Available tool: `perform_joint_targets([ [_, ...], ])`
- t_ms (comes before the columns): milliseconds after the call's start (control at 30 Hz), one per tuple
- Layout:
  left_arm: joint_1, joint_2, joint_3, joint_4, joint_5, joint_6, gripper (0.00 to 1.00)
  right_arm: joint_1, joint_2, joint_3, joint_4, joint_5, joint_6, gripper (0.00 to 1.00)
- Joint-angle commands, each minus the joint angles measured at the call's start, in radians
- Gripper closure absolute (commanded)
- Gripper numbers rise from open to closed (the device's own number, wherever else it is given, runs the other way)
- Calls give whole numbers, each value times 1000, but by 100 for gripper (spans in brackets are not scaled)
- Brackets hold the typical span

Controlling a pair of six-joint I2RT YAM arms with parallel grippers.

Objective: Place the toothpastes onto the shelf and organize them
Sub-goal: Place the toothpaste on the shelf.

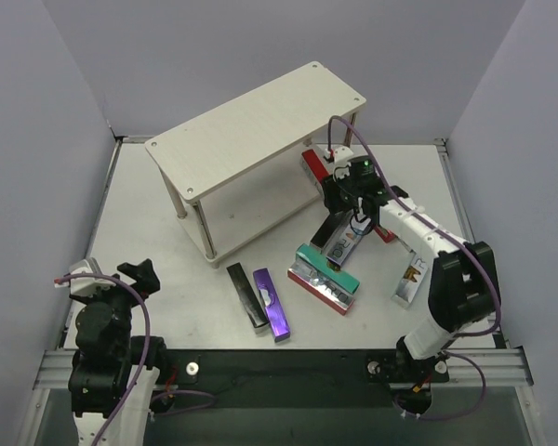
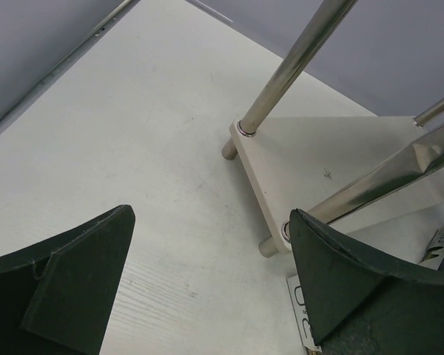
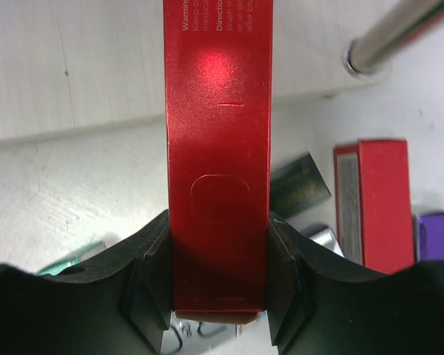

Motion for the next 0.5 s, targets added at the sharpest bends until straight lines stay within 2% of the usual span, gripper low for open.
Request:
perform_joint_targets([
  [0,30,-102,4,50,10,18,3,-9,84,121,134,-88,-15,58],
  [267,39,-82,4,47,6,16,3,-37,204,163,214,-117,-12,50],
  [467,45,-73,4,47,6,16,3,-50,267,203,226,-110,-11,50],
])
